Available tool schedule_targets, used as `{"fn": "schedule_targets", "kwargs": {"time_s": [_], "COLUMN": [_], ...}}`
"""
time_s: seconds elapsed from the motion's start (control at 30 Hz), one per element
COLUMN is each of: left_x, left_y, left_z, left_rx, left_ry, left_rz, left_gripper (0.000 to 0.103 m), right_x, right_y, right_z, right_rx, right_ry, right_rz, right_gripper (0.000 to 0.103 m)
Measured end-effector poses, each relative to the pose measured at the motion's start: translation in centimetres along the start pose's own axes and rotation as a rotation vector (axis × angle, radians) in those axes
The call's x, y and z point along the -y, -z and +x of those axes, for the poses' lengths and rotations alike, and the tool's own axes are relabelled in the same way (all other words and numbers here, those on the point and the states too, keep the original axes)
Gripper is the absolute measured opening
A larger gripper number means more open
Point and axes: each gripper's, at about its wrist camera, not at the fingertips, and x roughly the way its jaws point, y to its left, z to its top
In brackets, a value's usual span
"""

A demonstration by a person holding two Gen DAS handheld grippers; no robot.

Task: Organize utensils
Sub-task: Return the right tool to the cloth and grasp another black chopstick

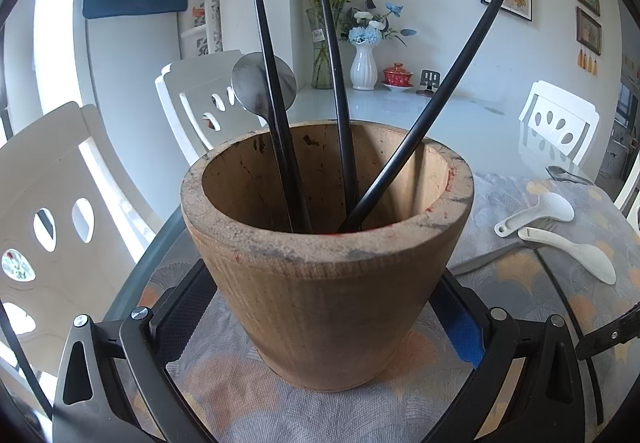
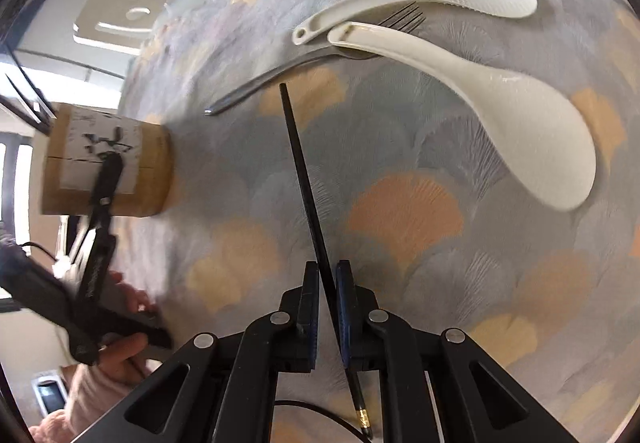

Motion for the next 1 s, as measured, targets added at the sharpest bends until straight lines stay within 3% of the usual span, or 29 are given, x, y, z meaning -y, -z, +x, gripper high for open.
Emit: {"fn": "schedule_targets", "kwargs": {"time_s": [0.27,0.4,0.47,0.63,0.77,0.87,1.0], "left_x": [0.0,0.0,0.0,0.0,0.0,0.0,0.0], "left_y": [0.0,0.0,0.0,0.0,0.0,0.1,0.1], "left_z": [0.0,0.0,0.0,0.0,0.0,0.0,0.2], "left_rx": [0.0,-0.001,-0.001,-0.002,-0.002,-0.003,-0.011], "left_ry": [0.001,0.002,0.002,0.003,0.004,0.004,0.004], "left_rz": [-0.001,-0.002,-0.002,-0.002,-0.003,-0.003,-0.002], "left_gripper": [0.102,0.102,0.102,0.102,0.102,0.102,0.102], "right_x": [-3.0,-4.9,-4.8,-3.6,-3.9,-5.9,-9.9], "right_y": [0.8,-0.1,0.0,-0.5,-0.5,-0.4,0.4], "right_z": [-0.7,1.6,2.6,2.1,2.0,2.5,4.2], "right_rx": [0.075,-0.001,-0.054,-0.036,-0.035,-0.038,-0.031], "right_ry": [-0.035,0.131,0.15,0.068,0.063,0.133,0.343], "right_rz": [-0.105,-0.168,-0.152,-0.002,-0.006,-0.069,-0.287], "right_gripper": [0.007,0.009,0.01,0.025,0.038,0.041,0.042]}}
